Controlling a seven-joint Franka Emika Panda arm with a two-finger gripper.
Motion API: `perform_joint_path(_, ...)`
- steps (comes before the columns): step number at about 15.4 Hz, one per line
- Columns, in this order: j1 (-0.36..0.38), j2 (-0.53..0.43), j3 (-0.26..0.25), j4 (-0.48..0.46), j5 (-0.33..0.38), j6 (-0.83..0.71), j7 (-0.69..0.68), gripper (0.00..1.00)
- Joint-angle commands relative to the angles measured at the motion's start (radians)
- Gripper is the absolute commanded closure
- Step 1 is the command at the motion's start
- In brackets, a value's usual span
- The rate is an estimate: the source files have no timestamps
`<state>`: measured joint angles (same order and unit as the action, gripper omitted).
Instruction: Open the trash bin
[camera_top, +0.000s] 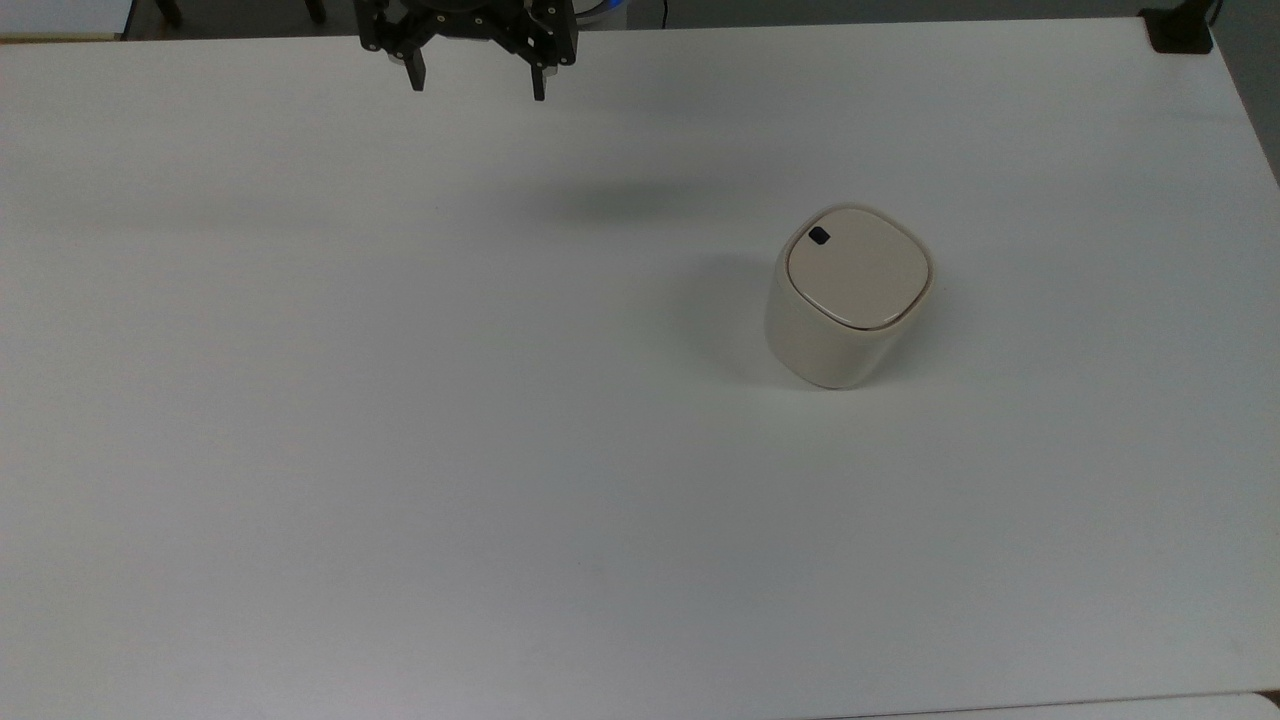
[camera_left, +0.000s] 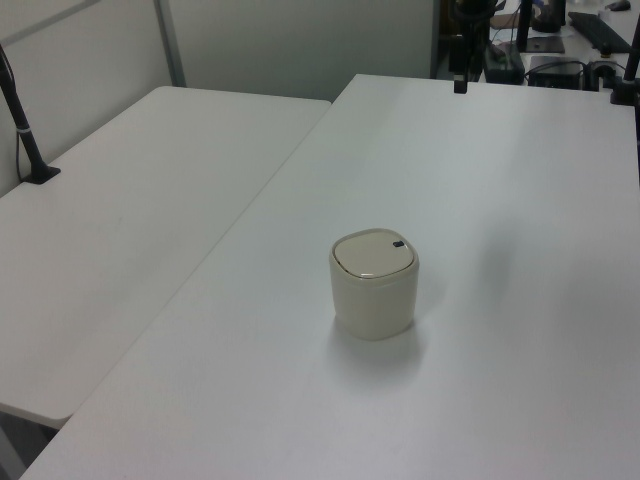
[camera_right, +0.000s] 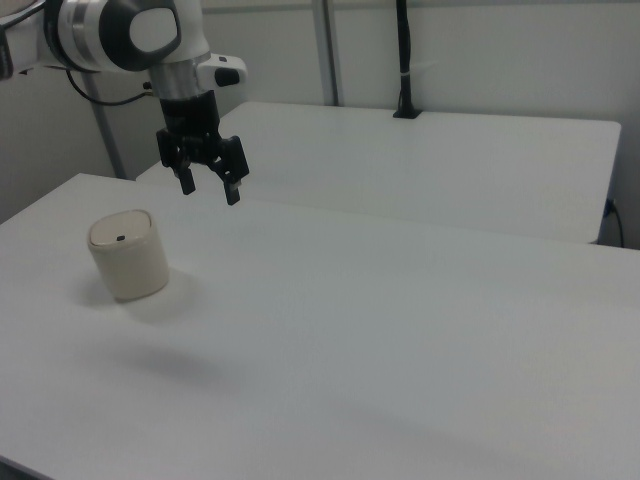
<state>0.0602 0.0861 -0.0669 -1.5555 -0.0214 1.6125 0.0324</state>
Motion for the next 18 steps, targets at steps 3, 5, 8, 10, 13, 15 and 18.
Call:
perform_joint_path(3, -0.010, -0.006, -0.005, 0.006, 0.014, -0.017, 0.004, 0.00)
perform_joint_path(5, -0.020, -0.006, -0.004, 0.006, 0.015, -0.016, 0.003, 0.00)
perform_joint_path(8, -0.020, -0.003, -0.004, 0.006, 0.015, -0.014, -0.009, 0.00)
perform_joint_path(10, -0.020, -0.002, -0.004, 0.005, 0.015, -0.014, -0.014, 0.00)
perform_joint_path(13, -0.020, -0.002, -0.004, 0.005, 0.015, -0.017, -0.052, 0.00)
perform_joint_path(15, -0.020, -0.002, -0.004, 0.005, 0.015, -0.017, -0.072, 0.00)
perform_joint_path(18, -0.019, 0.003, -0.004, 0.005, 0.015, -0.026, -0.058, 0.00)
